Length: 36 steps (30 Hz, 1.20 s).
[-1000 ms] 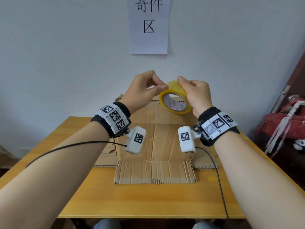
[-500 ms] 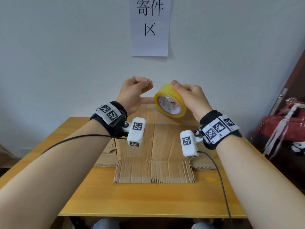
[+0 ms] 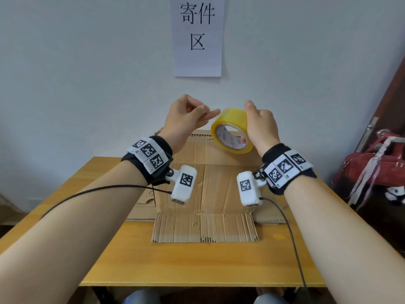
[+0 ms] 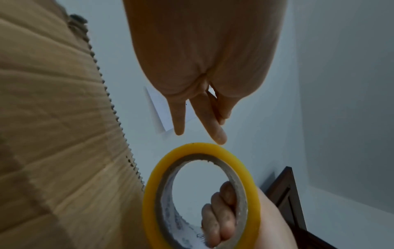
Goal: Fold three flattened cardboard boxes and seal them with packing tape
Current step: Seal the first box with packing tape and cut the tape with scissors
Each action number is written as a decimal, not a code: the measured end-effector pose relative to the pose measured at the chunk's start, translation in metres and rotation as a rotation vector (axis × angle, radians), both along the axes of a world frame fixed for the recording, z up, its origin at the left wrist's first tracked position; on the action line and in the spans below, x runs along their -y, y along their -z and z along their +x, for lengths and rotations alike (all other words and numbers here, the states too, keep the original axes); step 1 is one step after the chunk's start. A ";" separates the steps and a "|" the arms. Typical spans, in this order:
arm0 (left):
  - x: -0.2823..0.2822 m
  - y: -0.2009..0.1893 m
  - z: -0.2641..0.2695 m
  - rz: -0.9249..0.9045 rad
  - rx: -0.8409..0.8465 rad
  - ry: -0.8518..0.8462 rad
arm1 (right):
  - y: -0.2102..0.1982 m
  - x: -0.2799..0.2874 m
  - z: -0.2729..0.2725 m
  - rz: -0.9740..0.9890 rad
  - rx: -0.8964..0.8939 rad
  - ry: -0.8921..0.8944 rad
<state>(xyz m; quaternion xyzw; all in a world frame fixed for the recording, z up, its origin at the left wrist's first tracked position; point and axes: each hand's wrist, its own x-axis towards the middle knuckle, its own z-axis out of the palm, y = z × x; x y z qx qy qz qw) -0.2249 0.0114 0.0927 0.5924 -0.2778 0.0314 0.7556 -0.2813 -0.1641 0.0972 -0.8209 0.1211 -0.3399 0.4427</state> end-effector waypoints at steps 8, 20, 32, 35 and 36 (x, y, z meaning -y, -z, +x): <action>-0.006 -0.005 -0.008 -0.010 -0.030 0.095 | 0.000 0.005 -0.001 -0.175 -0.105 0.139; -0.008 -0.013 0.012 0.036 -0.091 -0.060 | 0.025 0.009 -0.002 0.035 -0.076 -0.178; -0.003 -0.007 0.029 0.026 -0.168 -0.135 | 0.055 0.025 -0.006 -0.016 -0.095 -0.429; -0.006 -0.007 0.029 0.062 -0.159 -0.109 | 0.046 0.023 -0.009 -0.010 -0.083 -0.343; -0.007 -0.008 0.027 0.075 -0.147 -0.093 | 0.041 0.022 -0.011 -0.001 -0.061 -0.309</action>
